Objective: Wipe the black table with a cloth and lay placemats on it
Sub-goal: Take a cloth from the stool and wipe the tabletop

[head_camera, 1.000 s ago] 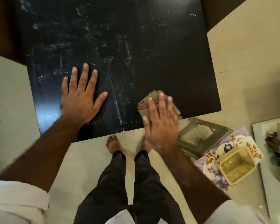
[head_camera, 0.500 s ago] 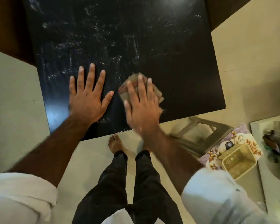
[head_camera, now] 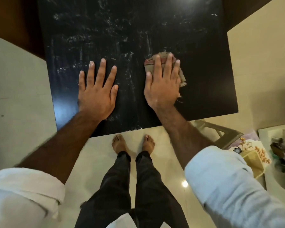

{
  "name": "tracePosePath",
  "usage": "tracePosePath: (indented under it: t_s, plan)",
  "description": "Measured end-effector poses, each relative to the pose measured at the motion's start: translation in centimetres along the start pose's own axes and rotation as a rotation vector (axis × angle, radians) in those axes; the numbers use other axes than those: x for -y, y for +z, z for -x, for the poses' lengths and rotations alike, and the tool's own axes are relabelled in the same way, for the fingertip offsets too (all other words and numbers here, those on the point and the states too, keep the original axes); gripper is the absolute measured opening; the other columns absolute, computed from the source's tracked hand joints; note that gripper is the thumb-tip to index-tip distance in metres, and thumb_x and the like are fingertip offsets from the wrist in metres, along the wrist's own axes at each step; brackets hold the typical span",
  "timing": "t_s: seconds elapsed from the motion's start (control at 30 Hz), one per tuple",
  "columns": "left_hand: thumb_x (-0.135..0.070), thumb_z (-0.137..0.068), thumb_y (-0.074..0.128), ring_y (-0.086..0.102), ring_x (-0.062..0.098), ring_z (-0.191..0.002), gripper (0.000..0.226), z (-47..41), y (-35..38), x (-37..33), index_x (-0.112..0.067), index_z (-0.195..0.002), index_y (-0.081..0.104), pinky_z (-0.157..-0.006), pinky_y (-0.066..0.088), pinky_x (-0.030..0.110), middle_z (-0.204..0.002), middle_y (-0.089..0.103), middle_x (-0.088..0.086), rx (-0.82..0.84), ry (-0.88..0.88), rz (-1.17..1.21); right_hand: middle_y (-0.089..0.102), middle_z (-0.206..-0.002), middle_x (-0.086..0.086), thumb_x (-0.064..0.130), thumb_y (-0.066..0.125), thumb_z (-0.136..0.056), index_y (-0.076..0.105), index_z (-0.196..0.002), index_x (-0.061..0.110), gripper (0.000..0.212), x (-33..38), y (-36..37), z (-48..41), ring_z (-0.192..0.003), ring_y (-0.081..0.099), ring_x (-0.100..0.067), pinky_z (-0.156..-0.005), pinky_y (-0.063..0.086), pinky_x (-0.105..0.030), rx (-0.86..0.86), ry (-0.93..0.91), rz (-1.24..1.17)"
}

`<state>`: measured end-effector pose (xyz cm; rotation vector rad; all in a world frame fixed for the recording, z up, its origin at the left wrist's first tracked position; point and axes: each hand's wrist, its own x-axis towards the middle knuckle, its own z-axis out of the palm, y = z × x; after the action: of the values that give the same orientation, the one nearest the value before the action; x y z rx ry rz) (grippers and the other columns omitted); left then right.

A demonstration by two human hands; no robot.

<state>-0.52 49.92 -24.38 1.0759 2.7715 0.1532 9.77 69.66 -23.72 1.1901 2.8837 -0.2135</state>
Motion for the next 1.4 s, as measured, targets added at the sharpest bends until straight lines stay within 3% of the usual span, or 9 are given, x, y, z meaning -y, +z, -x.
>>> tracePosePath:
  t_s: [0.17,0.3,0.4,0.47,0.77,0.97,1.17,1.3,1.4]
  plan:
    - [-0.058,-0.116,0.01,-0.008,0.034,-0.173,0.069,0.0,-0.6,0.0,-0.033,-0.179,-0.001,-0.138,0.001,0.063,-0.188,-0.01,0.003,0.068,-0.001,-0.001,0.009,-0.187,-0.011,0.056,0.032,-0.115,0.024,-0.178,0.029,0.07,3.1,0.1,5.6,-0.173,0.007,-0.04,-0.134,0.02,-0.056,0.056,-0.244,-0.059]
    - [-0.056,-0.114,0.01,-0.01,0.031,-0.173,0.072,0.1,-2.4,-0.6,-0.027,-0.18,0.006,-0.139,-0.003,0.061,-0.188,-0.008,0.002,0.138,-0.079,0.097,0.003,-0.188,-0.002,0.051,0.03,-0.116,0.016,-0.179,0.035,0.066,1.3,-1.8,7.8,-0.174,-0.003,-0.033,-0.135,0.014,-0.057,0.247,-0.342,-0.218]
    - [-0.062,-0.114,0.014,-0.007,0.033,-0.173,0.077,1.0,-3.3,-3.7,-0.02,-0.179,0.012,-0.138,0.0,0.063,-0.188,-0.002,0.006,0.072,-0.183,0.142,0.03,-0.182,0.0,0.039,0.037,-0.112,0.031,-0.175,0.03,0.064,-3.2,-3.6,4.0,-0.171,0.019,-0.028,-0.134,0.017,-0.051,0.081,-0.191,-0.332]
    - [-0.068,-0.114,0.017,-0.005,0.035,-0.173,0.084,2.1,-2.9,-7.6,-0.015,-0.179,0.014,-0.138,0.002,0.064,-0.188,-0.002,0.01,0.017,-0.128,0.102,0.043,-0.176,-0.004,0.032,0.043,-0.11,0.046,-0.169,0.02,0.06,-6.8,-4.2,1.2,-0.165,0.033,-0.028,-0.136,0.027,-0.052,-0.01,-0.081,-0.304]
    - [-0.064,-0.112,0.027,0.008,0.039,-0.172,0.085,-0.9,1.9,-15.8,-0.011,-0.177,0.017,-0.136,0.013,0.064,-0.187,0.006,0.015,-0.003,0.031,-0.028,0.045,-0.174,-0.011,0.034,0.043,-0.115,0.054,-0.163,0.014,0.053,-11.3,-2.1,-2.4,-0.16,0.038,-0.036,-0.131,0.035,-0.047,-0.079,-0.185,-0.088]
    - [-0.058,-0.115,0.028,0.005,0.037,-0.173,0.078,2.3,2.3,-13.8,-0.012,-0.178,0.017,-0.136,0.011,0.063,-0.187,0.005,0.013,0.008,0.244,-0.072,0.042,-0.176,-0.009,0.035,0.04,-0.114,0.052,-0.165,0.016,0.055,-11.1,-1.9,-2.2,-0.162,0.034,-0.035,-0.132,0.033,-0.047,-0.073,-0.181,-0.094]
    - [-0.059,-0.114,0.021,-0.001,0.034,-0.174,0.077,5.5,0.3,-5.1,-0.019,-0.179,0.013,-0.138,0.011,0.062,-0.188,-0.003,0.009,0.06,-0.06,-0.093,0.037,-0.179,-0.008,0.046,0.041,-0.115,0.047,-0.168,0.018,0.06,-9.0,-2.3,-1.3,-0.168,0.027,-0.034,-0.13,0.033,-0.054,-0.004,-0.429,-0.025]
    - [-0.055,-0.114,0.023,0.003,0.035,-0.174,0.077,-0.8,-0.9,-6.8,-0.013,-0.178,0.014,-0.138,0.011,0.063,-0.187,0.002,0.014,-0.002,-0.152,-0.095,0.023,-0.185,-0.008,0.046,0.035,-0.115,0.035,-0.173,0.021,0.063,-5.2,-1.7,-2.0,-0.171,0.02,-0.034,-0.125,0.04,-0.059,0.042,-0.525,-0.006]
    - [-0.056,-0.114,0.022,0.002,0.035,-0.173,0.078,-2.2,-0.3,-9.8,-0.011,-0.178,0.014,-0.137,0.011,0.064,-0.187,0.002,0.015,0.016,-0.078,-0.092,0.013,-0.187,-0.006,0.047,0.031,-0.116,0.024,-0.178,0.022,0.067,-5.0,-1.1,-2.7,-0.173,0.01,-0.032,-0.128,0.035,-0.059,0.057,-0.514,0.004]
